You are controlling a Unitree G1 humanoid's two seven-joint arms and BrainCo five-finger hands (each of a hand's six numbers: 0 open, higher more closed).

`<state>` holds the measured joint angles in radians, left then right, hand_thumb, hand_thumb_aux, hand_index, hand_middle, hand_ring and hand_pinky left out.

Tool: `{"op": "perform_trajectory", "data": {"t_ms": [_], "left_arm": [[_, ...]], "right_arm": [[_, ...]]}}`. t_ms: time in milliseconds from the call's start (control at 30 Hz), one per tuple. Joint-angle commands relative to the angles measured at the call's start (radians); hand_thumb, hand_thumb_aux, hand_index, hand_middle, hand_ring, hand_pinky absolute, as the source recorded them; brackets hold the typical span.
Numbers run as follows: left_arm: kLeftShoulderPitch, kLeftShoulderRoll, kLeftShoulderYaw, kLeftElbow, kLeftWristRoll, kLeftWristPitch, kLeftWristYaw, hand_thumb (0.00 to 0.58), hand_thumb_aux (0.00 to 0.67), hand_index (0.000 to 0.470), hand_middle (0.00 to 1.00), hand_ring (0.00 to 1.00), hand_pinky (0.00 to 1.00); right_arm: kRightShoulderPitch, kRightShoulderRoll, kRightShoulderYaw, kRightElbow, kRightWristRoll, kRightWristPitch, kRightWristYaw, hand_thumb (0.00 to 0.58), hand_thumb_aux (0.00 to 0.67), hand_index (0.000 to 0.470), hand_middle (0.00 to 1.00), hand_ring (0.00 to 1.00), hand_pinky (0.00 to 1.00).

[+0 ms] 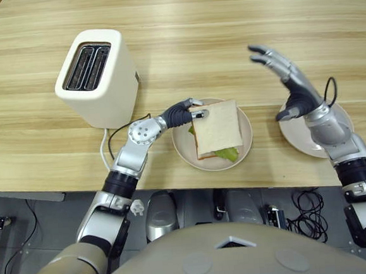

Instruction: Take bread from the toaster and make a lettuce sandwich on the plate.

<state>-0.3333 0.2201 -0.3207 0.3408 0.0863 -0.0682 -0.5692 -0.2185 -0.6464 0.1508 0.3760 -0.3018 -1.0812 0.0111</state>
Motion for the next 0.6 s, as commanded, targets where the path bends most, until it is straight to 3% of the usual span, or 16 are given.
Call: {"op": "perform_trajectory", "data": {"t_ms": [33,600], "left_arm": [[-0.038,0.007,-0.019,0.084,0.051,-0.041,0.014,0.580,0.670,0.460,1.00,1.00,1.00],[-0.076,-0.010,-0.035,0.201,0.108,-0.077,0.011,0.580,0.670,0.460,1.00,1.00,1.00]], "right_arm": [[0.023,-0.015,0.041,-0.016,-0.029,-0.001,0.088,0.000,0.000,0.000,0.00,0.00,0.00],[0.066,-0.025,0.194,-0.085,-0.423,0.198,0.224,0.000,0.000,0.000,0.00,0.00,0.00]]}}
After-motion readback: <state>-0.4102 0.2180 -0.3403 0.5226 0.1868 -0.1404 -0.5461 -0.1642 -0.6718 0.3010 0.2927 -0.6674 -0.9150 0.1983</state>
